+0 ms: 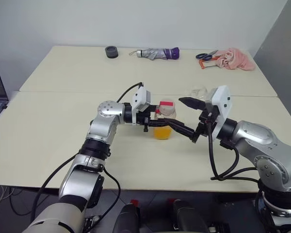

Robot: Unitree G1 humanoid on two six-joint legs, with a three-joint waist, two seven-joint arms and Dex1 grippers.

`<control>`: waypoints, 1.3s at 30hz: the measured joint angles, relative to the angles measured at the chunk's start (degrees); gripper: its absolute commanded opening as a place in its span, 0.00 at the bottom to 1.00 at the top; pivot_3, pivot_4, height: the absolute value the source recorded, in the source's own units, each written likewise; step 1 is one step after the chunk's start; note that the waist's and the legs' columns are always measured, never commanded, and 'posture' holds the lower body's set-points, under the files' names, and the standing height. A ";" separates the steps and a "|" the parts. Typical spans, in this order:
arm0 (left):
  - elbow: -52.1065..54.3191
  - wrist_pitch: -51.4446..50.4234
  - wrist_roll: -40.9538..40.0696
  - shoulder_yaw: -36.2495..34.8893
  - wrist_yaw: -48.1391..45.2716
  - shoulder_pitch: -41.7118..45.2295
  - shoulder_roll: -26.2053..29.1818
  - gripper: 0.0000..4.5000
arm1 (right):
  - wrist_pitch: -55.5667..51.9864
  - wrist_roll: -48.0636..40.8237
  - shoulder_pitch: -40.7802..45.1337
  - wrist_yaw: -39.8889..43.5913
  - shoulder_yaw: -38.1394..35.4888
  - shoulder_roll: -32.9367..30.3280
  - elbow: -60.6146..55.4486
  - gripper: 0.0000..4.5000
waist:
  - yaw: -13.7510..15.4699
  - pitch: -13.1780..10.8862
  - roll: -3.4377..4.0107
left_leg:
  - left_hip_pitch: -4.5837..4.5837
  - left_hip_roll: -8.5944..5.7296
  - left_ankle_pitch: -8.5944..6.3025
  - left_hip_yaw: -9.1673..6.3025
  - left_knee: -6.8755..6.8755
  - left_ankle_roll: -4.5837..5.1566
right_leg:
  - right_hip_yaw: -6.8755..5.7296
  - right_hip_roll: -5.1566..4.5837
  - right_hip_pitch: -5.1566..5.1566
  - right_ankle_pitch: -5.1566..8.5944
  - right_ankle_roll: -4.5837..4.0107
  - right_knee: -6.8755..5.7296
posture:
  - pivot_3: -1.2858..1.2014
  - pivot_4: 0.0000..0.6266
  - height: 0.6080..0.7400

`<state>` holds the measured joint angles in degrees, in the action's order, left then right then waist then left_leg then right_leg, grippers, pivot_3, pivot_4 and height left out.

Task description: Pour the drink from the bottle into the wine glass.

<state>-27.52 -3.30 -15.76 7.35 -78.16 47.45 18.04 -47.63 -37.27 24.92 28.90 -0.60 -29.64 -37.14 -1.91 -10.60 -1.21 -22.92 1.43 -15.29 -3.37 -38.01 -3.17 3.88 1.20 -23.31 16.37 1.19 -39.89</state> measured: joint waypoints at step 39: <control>1.75 -0.22 -0.53 -0.48 0.22 -0.15 -0.14 0.40 | 21.64 17.84 4.60 4.88 10.09 2.04 9.58 0.39 | -0.02 0.00 0.00 | 0.01 0.00 0.00 0.00 0.00 0.00 | 0.00 0.00 0.00 0.00 0.00 -0.01 | 0.52 0.24 1.00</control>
<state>-25.77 -3.52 -16.29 6.88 -77.94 47.31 17.90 -26.00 -19.43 29.52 33.77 9.49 -27.59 -27.56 -1.93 -10.60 -1.21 -22.90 1.43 -15.29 -3.36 -38.01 -3.17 3.88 1.21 -23.32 16.37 1.19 -39.90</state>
